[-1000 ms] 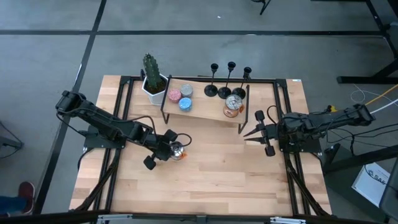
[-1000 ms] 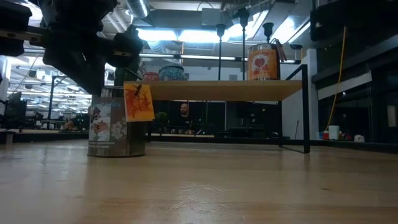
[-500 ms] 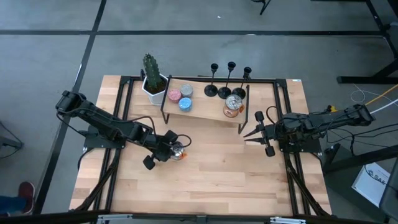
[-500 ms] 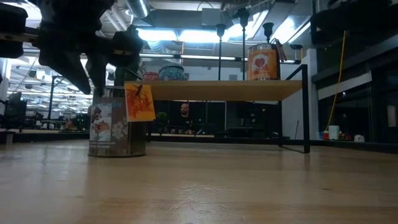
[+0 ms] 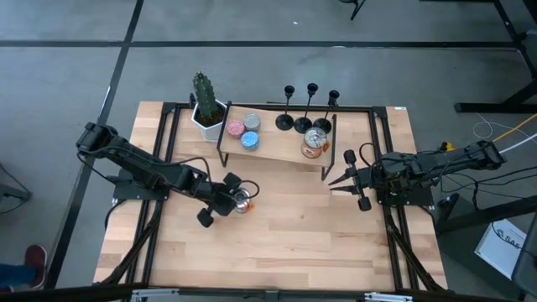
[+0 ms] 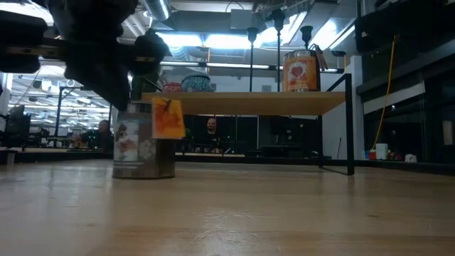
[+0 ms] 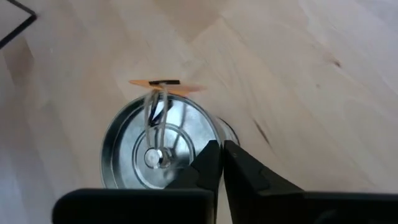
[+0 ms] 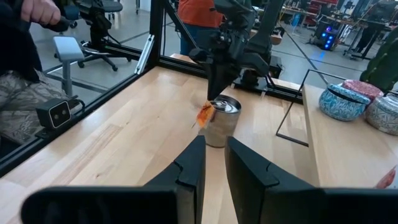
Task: Pick & Place candle stick holders
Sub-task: Put the silver scented candle on the shelf
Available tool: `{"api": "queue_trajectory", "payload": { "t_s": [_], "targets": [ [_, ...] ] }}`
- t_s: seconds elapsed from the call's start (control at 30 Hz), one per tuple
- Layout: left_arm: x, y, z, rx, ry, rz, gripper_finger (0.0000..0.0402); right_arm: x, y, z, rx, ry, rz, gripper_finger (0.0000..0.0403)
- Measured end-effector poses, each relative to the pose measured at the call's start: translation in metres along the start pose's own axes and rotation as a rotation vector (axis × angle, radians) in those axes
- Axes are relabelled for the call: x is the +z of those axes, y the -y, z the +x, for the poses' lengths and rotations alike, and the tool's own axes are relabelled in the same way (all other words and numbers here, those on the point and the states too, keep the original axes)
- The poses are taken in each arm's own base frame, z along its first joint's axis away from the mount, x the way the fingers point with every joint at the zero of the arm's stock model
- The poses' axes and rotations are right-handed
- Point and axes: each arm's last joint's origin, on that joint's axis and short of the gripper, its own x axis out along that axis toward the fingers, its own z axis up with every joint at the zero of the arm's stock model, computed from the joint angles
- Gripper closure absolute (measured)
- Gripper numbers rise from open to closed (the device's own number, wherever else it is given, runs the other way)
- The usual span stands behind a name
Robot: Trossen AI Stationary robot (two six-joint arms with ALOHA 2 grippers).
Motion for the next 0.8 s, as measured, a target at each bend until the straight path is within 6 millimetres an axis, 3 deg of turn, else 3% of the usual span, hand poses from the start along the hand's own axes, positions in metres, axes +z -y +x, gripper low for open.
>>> {"api": "queue_trajectory", "payload": {
  "t_s": [0.23, 0.8],
  "targets": [
    [0.003, 0.000, 0.010, 0.009, 0.002, -0.005, 0.0397, 0.000, 0.000, 0.000, 0.001, 0.000, 0.003, 0.0338],
    [0.013, -0.005, 0.010, 0.074, 0.127, 0.001, 0.0399, 0.000, 0.000, 0.000, 0.001, -0.002, 0.002, 0.0338]
  ]
}}
